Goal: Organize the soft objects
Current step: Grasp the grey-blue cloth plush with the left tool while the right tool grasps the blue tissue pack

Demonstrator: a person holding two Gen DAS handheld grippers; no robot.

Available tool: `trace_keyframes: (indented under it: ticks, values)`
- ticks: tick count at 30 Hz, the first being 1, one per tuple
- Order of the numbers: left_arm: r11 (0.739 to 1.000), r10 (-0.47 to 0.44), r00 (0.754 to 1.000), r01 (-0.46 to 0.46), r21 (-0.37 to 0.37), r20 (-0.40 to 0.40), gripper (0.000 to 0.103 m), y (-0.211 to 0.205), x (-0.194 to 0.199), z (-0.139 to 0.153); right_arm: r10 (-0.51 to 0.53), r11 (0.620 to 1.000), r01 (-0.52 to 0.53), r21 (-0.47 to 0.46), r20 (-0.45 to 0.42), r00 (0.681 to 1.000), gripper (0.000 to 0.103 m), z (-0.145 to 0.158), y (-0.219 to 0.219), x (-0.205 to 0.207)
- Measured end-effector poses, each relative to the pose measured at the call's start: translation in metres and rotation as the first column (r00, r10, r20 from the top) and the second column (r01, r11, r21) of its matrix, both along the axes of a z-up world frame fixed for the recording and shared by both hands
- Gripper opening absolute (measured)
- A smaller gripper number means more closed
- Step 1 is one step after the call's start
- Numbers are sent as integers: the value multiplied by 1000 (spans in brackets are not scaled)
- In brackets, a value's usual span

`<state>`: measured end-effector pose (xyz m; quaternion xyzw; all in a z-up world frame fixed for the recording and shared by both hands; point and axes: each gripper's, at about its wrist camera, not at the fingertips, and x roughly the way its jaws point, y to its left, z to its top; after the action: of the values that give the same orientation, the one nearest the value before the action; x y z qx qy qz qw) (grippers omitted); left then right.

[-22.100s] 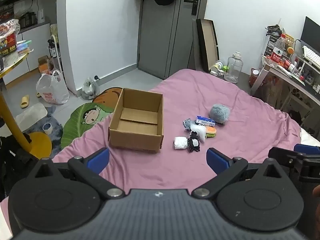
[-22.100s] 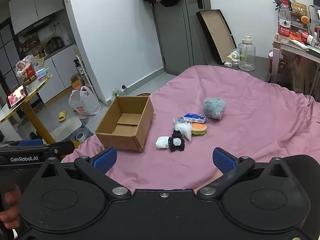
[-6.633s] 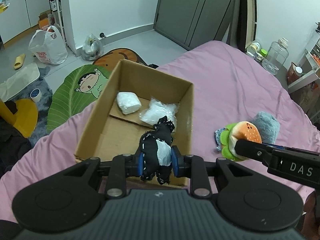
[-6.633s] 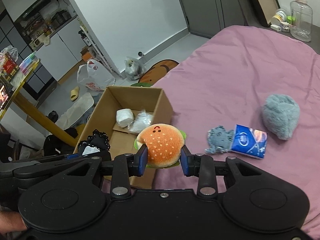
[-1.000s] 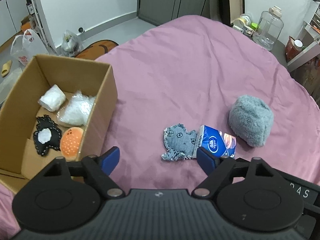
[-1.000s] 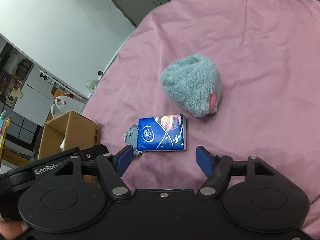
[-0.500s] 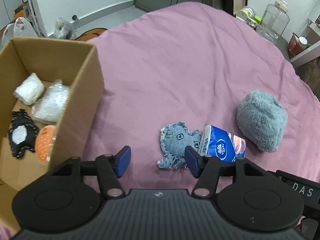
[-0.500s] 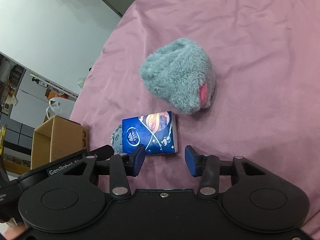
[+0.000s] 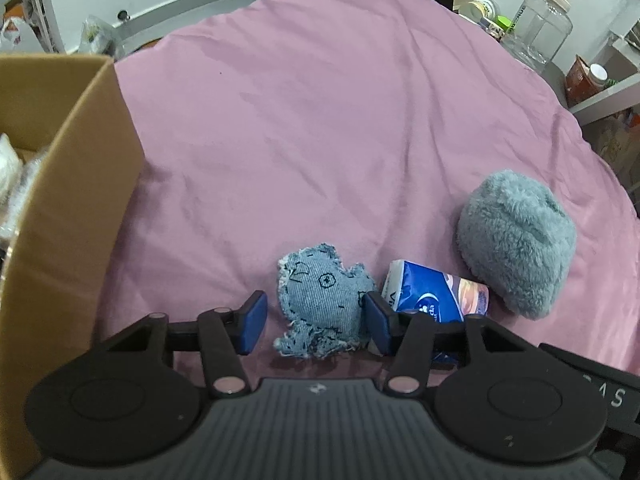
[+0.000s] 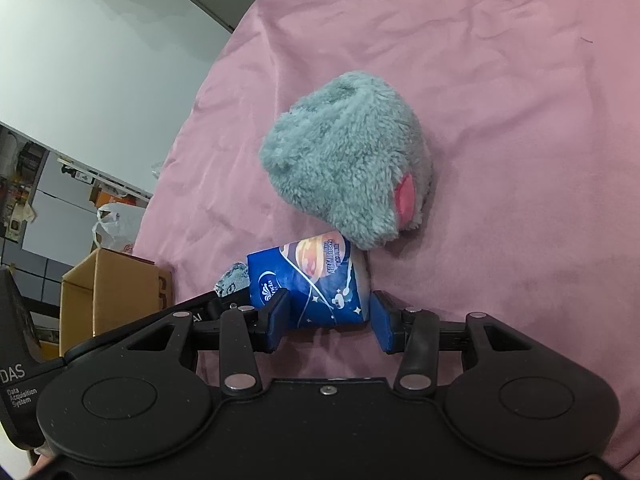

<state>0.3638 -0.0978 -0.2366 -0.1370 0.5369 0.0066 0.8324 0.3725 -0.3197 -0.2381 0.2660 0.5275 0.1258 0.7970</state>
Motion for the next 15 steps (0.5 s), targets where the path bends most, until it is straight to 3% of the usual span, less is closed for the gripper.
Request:
trace_keyframes:
  ticks: [7, 15]
  values:
    - [999, 8, 1000, -8, -41, 16, 28, 4, -1, 5, 6, 1000, -6, 5, 2, 1000, 44, -2, 2, 3]
    - [999, 8, 998, -6, -35, 54, 14, 8, -13, 20, 22, 1000, -22, -19, 18, 1000, 22, 5, 1, -1]
